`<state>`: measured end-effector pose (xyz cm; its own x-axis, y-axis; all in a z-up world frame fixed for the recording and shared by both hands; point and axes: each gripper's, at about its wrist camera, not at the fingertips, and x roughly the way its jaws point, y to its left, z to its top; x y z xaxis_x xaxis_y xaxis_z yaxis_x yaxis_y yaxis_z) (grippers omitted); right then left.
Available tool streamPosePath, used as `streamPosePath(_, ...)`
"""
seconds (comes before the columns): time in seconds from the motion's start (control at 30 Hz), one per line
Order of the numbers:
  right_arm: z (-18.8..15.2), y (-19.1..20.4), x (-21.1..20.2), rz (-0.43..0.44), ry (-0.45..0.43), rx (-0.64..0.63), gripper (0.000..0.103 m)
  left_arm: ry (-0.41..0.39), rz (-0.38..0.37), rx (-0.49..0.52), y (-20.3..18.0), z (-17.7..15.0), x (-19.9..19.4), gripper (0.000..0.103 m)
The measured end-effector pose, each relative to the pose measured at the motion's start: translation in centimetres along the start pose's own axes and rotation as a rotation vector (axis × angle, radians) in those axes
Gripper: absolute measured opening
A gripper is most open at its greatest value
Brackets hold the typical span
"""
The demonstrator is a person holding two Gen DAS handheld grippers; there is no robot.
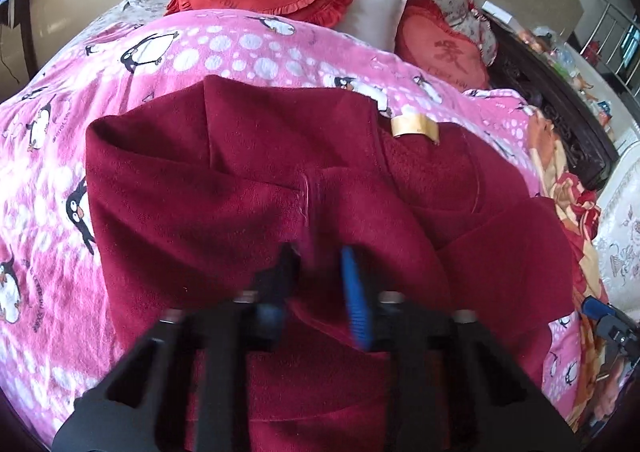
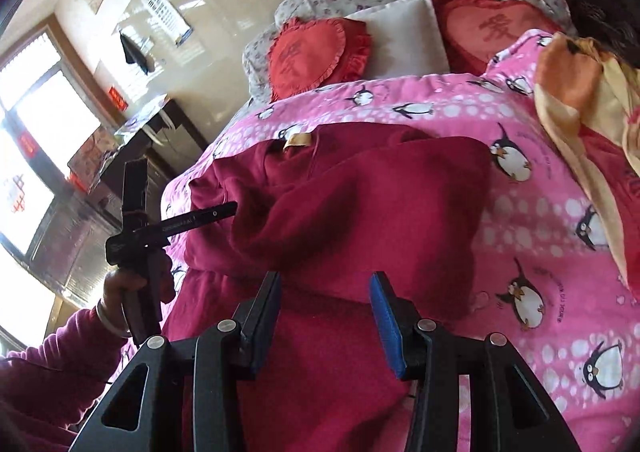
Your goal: Fold small clothes
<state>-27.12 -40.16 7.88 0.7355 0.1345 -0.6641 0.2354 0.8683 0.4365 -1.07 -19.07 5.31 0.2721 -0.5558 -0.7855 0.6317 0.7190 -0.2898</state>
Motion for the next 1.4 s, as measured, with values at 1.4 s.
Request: streamPosePath(1.4,5.3,-2.9,6.8,-0.423,-0.001,-0.099,0.037,-0.071,0.173,0.027,3.0,-2.0,-3.7,0.045)
